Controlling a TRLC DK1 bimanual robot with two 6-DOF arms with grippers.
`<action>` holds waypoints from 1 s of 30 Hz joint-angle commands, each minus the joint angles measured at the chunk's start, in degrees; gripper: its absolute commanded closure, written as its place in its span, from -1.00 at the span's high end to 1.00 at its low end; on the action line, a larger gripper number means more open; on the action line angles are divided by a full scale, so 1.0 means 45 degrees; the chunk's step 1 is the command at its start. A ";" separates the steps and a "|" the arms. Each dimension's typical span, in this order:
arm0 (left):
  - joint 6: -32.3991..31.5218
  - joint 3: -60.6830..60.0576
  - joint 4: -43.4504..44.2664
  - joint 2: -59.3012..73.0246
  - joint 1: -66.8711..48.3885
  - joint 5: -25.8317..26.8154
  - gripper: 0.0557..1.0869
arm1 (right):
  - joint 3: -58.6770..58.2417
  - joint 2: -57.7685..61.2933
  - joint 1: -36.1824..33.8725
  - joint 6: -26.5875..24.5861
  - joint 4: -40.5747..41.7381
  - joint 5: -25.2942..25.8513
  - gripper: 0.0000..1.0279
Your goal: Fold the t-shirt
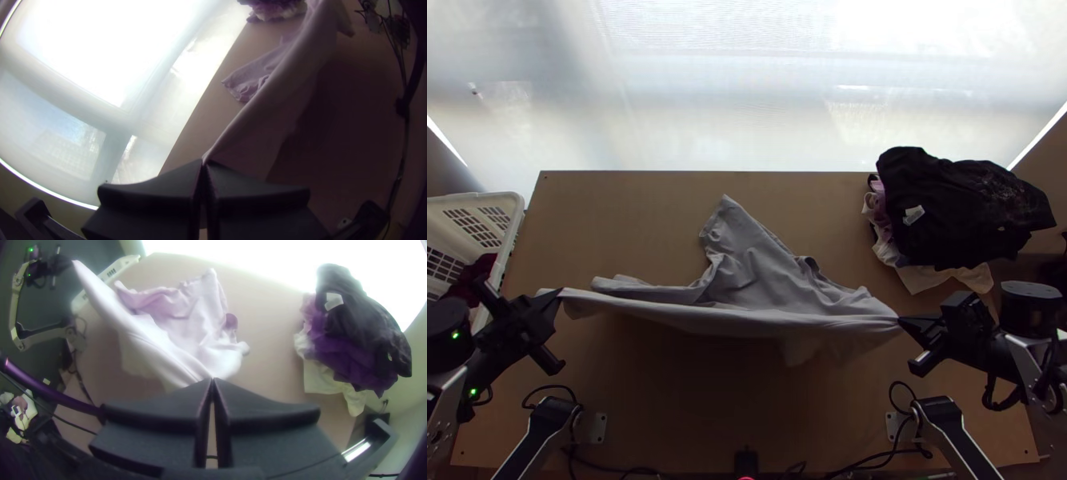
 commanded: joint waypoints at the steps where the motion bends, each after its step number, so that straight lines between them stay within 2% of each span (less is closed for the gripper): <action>1: -0.1771 0.0826 0.0030 -0.0881 0.0166 -0.0051 -0.92 | 0.0981 -0.0732 -0.0398 0.0320 -0.0543 -0.1078 -0.95; 7: -0.2376 0.2838 0.1456 -0.0061 0.1084 -0.0090 -0.92 | 0.4008 -0.0654 -0.0652 0.0554 -0.0621 -0.1489 -0.95; 11: -0.3431 0.4342 0.2686 0.0681 0.0927 -0.0012 -0.92 | 0.5981 -0.0381 -0.0867 0.1062 0.0043 -0.1489 -0.95; 14: -0.4954 0.5279 0.2745 0.1052 0.0420 0.0711 -0.92 | 0.6332 -0.0420 -0.1101 0.1882 0.0805 -0.1528 -0.95; 17: -0.5775 0.5865 0.2725 0.1052 0.0342 0.1395 -0.92 | 0.6664 -0.0635 -0.1472 0.2253 0.0844 -0.1879 -0.95; 21: -0.7161 0.7330 0.2295 0.0974 0.0381 0.1648 -0.92 | 0.7504 -0.1279 -0.2137 0.3211 0.1000 -0.1860 -0.95; 24: -0.7884 0.7935 0.2393 0.0838 0.0615 0.1687 -0.92 | 0.8051 -0.1611 -0.2605 0.3328 0.0980 -0.1899 -0.95; 26: -0.8470 0.7975 0.2647 0.0662 0.1240 0.2215 -0.92 | 0.8051 -0.1865 -0.2957 0.3562 0.1117 -0.2094 -0.95; 30: -0.9564 0.7818 0.2764 0.0369 0.2842 0.4168 -0.92 | 0.8129 -0.1982 -0.3367 0.3777 0.1469 -0.2348 -0.95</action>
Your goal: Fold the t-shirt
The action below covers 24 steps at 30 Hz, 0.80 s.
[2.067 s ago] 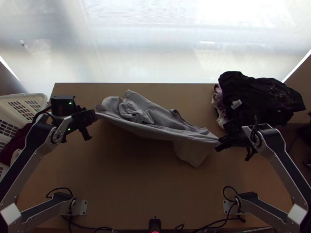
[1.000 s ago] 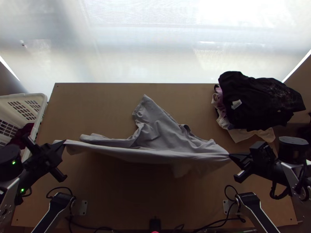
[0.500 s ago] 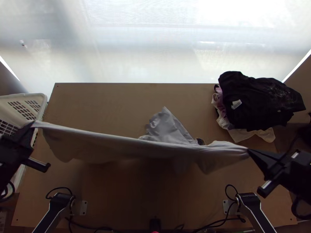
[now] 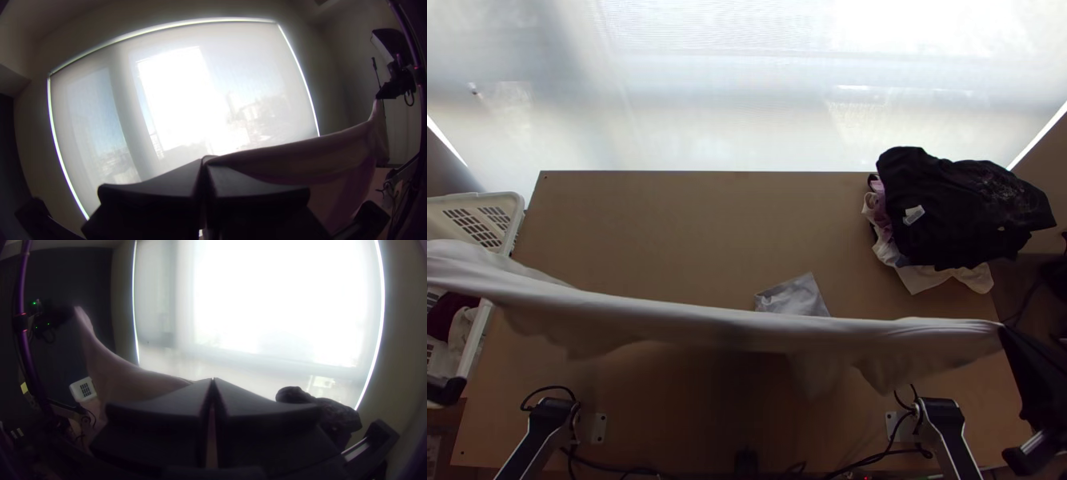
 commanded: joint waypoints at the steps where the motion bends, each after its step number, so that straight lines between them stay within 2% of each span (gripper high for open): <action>1: -0.1720 0.0054 0.0234 -0.0516 0.2013 0.2232 -0.92 | 0.0059 -0.0584 -0.0807 0.0493 0.0512 -0.0279 -0.95; 5: -0.1251 -0.3735 0.2597 -0.0770 0.2951 0.2583 -0.92 | -0.3847 -0.1053 -0.0807 0.0474 0.2778 -0.0240 -0.95; 8: -0.0841 -0.5785 0.5097 0.0441 0.3126 0.2564 -0.92 | -0.5527 0.0217 -0.0827 0.0611 0.5454 -0.0025 -0.95; 11: -0.0821 -0.6293 0.6874 0.2355 0.2794 0.2349 -0.92 | -0.6347 0.2404 -0.0514 0.0689 0.7797 -0.0025 -0.95; 15: -0.0118 -0.6313 0.9199 0.5128 0.2443 0.1138 -0.92 | -0.6327 0.5588 0.1458 0.0083 1.0258 0.1362 -0.95; 17: 0.0741 -0.6117 1.0078 0.6691 0.2443 0.0474 -0.92 | -0.6152 0.7189 0.2239 -0.0503 1.1352 0.2475 -0.95; 19: 0.1640 -0.6117 1.1054 0.8078 0.2228 -0.0171 -0.92 | -0.5663 0.8674 0.2630 -0.1128 1.1977 0.3061 -0.95; 21: 0.2636 -0.6176 1.1894 0.9347 0.1818 -0.0972 -0.92 | -0.4921 1.0197 0.2806 -0.1128 1.2153 0.3120 -0.95; 24: 0.3515 -0.6196 1.2910 1.1027 0.1681 -0.1382 -0.92 | -0.4081 1.2150 0.3255 -0.1557 1.2309 0.3295 -0.95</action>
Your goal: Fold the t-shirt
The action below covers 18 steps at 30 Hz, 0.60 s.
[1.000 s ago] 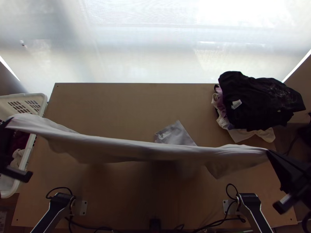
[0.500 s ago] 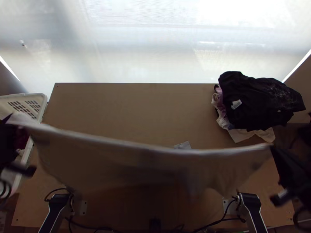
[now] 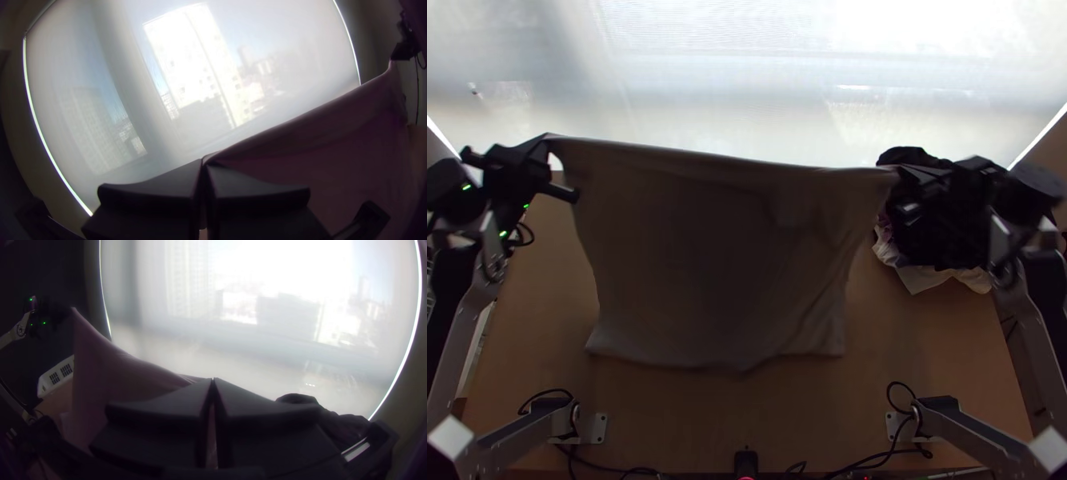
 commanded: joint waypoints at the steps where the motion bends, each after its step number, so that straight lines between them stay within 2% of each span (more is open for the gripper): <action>1: 0.2190 -0.0260 0.2964 0.4317 -0.0510 -0.1553 -0.92 | 0.1296 0.4857 0.1391 -0.1121 0.1610 0.1316 -0.95; 3: 0.2405 -0.0182 0.3511 0.5118 -0.0549 -0.1787 -0.92 | 0.1570 0.5561 0.1469 -0.1414 0.2098 0.2097 -0.95; 7: 0.3440 -0.0124 0.4488 0.6407 -0.0608 -0.2354 -0.92 | 0.2488 0.6693 0.1664 -0.1727 0.2352 0.2917 -0.95; 10: 0.3869 -0.0202 0.4546 0.7071 -0.0686 -0.2510 -0.92 | 0.3269 0.7768 0.1899 -0.1903 0.1844 0.2937 -0.95; 16: 0.4280 -0.0514 0.5367 0.8516 -0.0529 -0.2822 -0.92 | 0.3171 0.9115 0.2094 -0.2293 0.1961 0.3581 -0.95; 18: 0.4846 -0.0592 0.5406 0.8985 -0.0510 -0.2822 -0.92 | 0.3152 0.9350 0.2094 -0.2371 0.1961 0.3660 -0.95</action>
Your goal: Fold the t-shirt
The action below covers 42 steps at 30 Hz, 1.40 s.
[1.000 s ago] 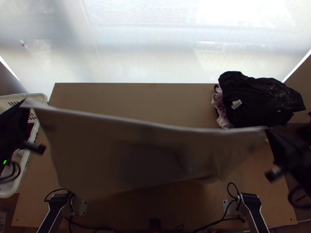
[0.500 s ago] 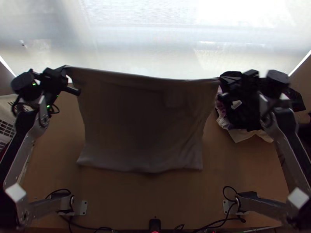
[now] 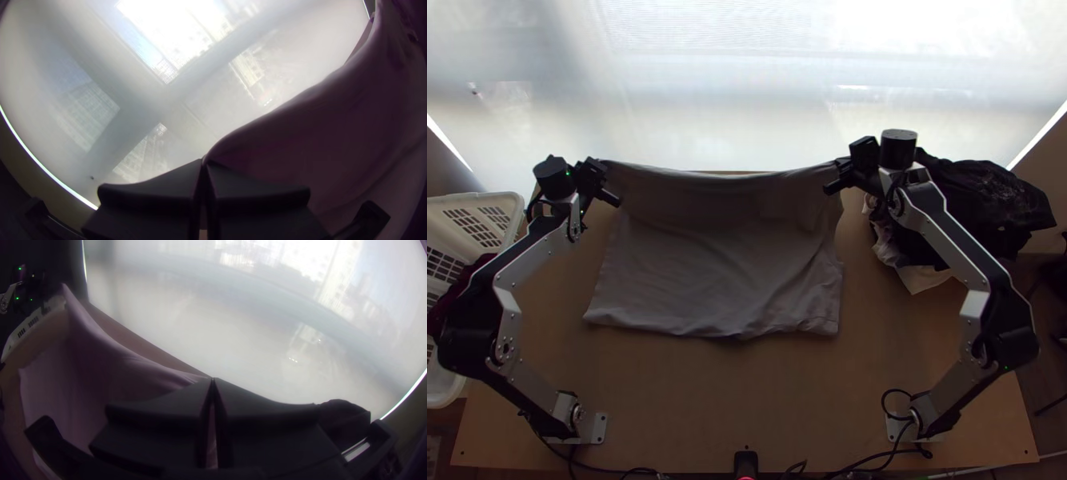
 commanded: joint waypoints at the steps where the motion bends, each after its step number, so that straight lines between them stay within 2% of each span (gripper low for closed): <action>1: 0.1214 -0.0287 0.0865 0.1855 0.0078 -0.0326 -0.92 | 0.0315 0.1559 0.0209 -0.0375 -0.0050 0.0585 -0.95; 5: 0.1526 -0.0501 0.0826 0.1933 0.0332 -0.0228 -0.92 | 0.0081 0.1325 0.0151 -0.0375 -0.0695 0.0585 -0.95; 8: 0.2288 -0.1283 0.0865 0.1816 0.0449 0.0026 -0.92 | -0.0798 0.0797 0.0170 -0.0571 -0.0929 0.0566 -0.95; 12: 0.2581 -0.2494 0.0826 0.0996 0.0527 0.0338 -0.92 | -0.2165 -0.0336 0.0483 -0.0707 -0.1105 0.0566 -0.95; 20: 0.3362 -0.3880 -0.0111 -0.0274 0.0312 0.1549 -0.92 | -0.4196 -0.1214 0.0639 -0.0883 -0.1456 0.0566 -0.95; 24: 0.3753 -0.3841 -0.1186 -0.0371 0.0117 0.1979 -0.92 | -0.4665 -0.1097 0.0698 -0.0844 -0.1456 0.0566 -0.95; 30: 0.4573 -0.3216 -0.2045 0.0898 -0.0371 0.1998 -0.92 | -0.4392 0.0016 0.1342 -0.1020 -0.1574 0.0566 -0.95; 33: 0.4651 -0.2591 -0.2709 0.1523 -0.0332 0.1979 -0.92 | -0.4118 0.0641 0.1401 -0.1059 -0.1788 0.0546 -0.95; 36: 0.4847 -0.2201 -0.3432 0.1758 -0.0195 0.1998 -0.92 | -0.3728 0.1422 0.1362 -0.1215 -0.2746 0.0566 -0.95; 41: 0.4866 -0.1595 -0.4701 0.1328 -0.0332 0.1998 -0.91 | -0.3747 0.1618 0.1303 -0.1215 -0.2902 0.0566 -0.94; 42: 0.4847 -0.1458 -0.4975 0.1250 -0.0352 0.1998 -0.84 | -0.3728 0.1598 0.1244 -0.1215 -0.2980 0.0566 -0.92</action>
